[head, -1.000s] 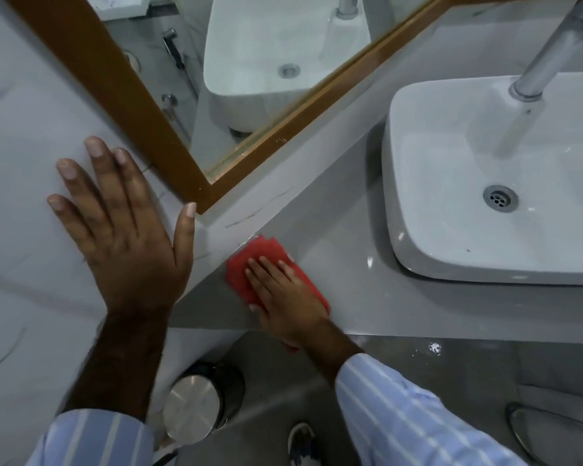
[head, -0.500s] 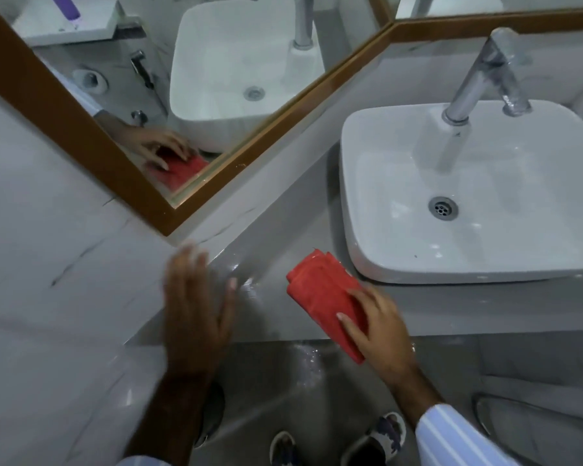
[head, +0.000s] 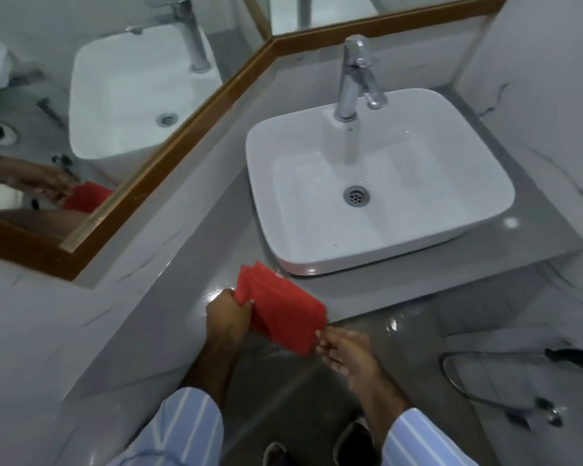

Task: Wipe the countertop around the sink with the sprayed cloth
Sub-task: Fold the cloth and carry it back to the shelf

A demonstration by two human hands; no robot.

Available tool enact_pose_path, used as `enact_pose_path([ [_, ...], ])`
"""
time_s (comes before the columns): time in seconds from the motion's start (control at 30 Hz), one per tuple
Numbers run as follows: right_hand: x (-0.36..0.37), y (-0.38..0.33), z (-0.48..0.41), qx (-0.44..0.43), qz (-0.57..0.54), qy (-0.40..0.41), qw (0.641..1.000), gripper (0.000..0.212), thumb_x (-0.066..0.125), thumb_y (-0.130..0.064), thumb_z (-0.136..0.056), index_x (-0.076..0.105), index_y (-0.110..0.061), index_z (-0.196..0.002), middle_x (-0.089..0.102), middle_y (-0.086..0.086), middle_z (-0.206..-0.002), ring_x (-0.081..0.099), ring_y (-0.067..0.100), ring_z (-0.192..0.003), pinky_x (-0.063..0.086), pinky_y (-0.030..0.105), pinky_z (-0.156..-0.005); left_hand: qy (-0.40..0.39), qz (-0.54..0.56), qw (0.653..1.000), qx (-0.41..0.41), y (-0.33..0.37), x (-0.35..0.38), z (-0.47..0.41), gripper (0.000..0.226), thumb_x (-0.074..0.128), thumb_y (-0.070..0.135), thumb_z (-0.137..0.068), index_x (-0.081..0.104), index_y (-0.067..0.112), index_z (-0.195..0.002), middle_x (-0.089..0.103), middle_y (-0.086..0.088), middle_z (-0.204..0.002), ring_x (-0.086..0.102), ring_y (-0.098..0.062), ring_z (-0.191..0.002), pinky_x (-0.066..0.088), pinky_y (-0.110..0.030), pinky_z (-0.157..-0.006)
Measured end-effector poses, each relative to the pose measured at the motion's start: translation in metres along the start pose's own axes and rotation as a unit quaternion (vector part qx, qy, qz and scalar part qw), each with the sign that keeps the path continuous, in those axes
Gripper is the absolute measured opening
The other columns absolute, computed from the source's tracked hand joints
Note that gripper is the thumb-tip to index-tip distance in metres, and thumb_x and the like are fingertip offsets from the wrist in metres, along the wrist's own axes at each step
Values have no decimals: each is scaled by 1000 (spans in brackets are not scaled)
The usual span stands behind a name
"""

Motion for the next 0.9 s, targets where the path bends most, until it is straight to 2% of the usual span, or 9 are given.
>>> enact_pose_path([
  [0.13, -2, -2, 13, 11, -34, -46, 998, 15, 79, -30, -92, 69, -21, -98, 76, 1, -98, 71, 15, -89, 58, 39, -86, -33, 58, 997, -34, -13, 9, 22, 26, 78, 28, -89, 77, 3, -97, 80, -21, -94, 76, -38, -92, 60, -43, -91],
  [0.27, 5, -16, 12, 2, -44, -50, 998, 30, 78, -15, -93, 66, 1, -115, 77, 21, -120, 75, 27, -93, 57, 34, -71, -55, 116, 990, -57, -19, 9, 34, 23, 79, 20, -91, 76, -1, -100, 79, -21, -83, 76, -34, -75, 64, -51, -88],
  [0.4, -14, -26, 20, -40, -40, -38, 998, 21, 77, -10, -92, 70, 1, -108, 79, 22, -111, 77, 34, -96, 60, 33, -74, -72, 163, 982, -64, -9, 15, 51, 15, 79, 8, -90, 74, -2, -100, 75, -14, -75, 71, -21, -58, 60, -25, -49],
  [0.47, -37, -31, 32, -49, -52, -41, 997, 9, 77, -14, -91, 72, -10, -98, 80, 12, -97, 76, 23, -82, 57, 26, -68, -101, 192, 974, -58, 3, 32, 62, 15, 78, 3, -89, 74, -3, -102, 76, -16, -81, 71, -20, -62, 55, -14, -43],
  [0.6, -108, -39, 63, -43, -82, -27, 995, 15, 75, -14, -88, 76, -16, -103, 80, -4, -76, 74, 11, -70, 56, 25, -70, -195, 201, 959, -33, 46, 83, 93, 21, 80, 5, -87, 76, 1, -108, 83, -13, -89, 80, -29, -80, 68, -34, -71],
  [0.67, -158, -47, 82, -63, -100, 1, 993, 17, 73, -13, -87, 76, -19, -102, 78, -3, -77, 71, 10, -67, 53, 25, -68, -245, 167, 955, 14, 87, 111, 117, 18, 82, 10, -85, 79, 9, -102, 84, -10, -90, 81, -34, -89, 66, -51, -90],
  [0.73, -206, -52, 102, -84, -124, 38, 988, 15, 71, -13, -87, 74, -21, -99, 71, 4, -84, 65, 15, -69, 51, 24, -64, -272, 137, 949, 85, 138, 133, 140, 15, 86, 14, -82, 80, 15, -96, 84, -10, -90, 80, -37, -91, 63, -58, -93],
  [0.83, -279, -54, 130, -113, -173, 108, 972, 9, 71, -14, -87, 72, -20, -93, 61, 11, -91, 57, 25, -84, 52, 24, -58, -280, 73, 931, 221, 232, 163, 183, 31, 85, 31, -74, 78, 21, -103, 83, -6, -97, 79, -31, -92, 62, -55, -93],
  [0.9, -331, -54, 150, -130, -208, 159, 956, 6, 73, -16, -86, 73, -18, -92, 68, 10, -91, 63, 26, -87, 55, 31, -66, -277, 12, 902, 332, 305, 188, 222, 31, 85, 27, -80, 77, 25, -109, 81, 1, -103, 76, -20, -93, 59, -41, -92],
])
Point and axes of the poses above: each hand's wrist, its own z-axis away from the middle knuckle, its own x-axis out of the palm, y = z × x, the point moved 8 cm from there along -z, towards the middle knuckle
